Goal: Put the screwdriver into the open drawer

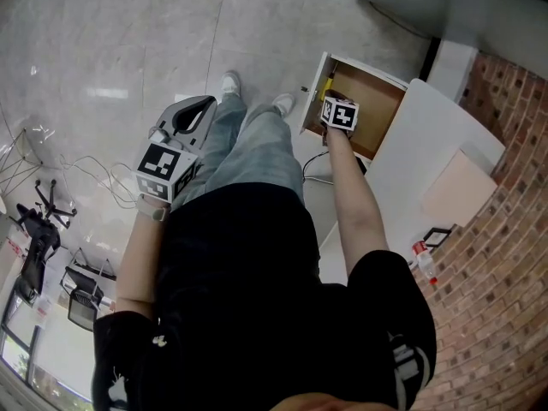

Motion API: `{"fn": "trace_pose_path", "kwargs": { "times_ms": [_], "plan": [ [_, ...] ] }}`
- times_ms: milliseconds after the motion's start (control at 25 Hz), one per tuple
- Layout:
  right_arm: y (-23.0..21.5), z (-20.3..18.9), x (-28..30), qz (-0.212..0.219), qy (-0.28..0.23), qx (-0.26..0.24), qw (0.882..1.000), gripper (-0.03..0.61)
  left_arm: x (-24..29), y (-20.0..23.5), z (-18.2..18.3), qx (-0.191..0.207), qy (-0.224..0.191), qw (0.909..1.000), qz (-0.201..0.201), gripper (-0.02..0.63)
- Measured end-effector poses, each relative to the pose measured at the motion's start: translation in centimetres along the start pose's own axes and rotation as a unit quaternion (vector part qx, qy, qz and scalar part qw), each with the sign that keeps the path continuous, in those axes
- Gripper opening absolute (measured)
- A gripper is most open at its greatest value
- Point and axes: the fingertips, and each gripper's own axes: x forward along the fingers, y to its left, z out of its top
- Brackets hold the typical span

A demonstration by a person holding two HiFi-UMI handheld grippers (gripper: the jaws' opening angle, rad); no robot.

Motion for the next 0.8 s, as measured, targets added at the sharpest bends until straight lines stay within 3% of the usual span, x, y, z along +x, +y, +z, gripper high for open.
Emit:
{"fn": "trace_pose_path", "kwargs": {
  "times_ms": [360,800],
  "plan": [
    [5.2,6.0,-8.2,0.046,-0.091,-0.027,0.994,0.009,-2.0,0.6,3.6,0.001,-0.055,0.9983,0.018,0.005],
    [11.0,11.6,-21.8,0.072,-0.210,-0.087,0.971,0.009,-3.9,-0.3,6.7,0.024,-0.102,0.9945,-0.010,0.003]
  ]
}}
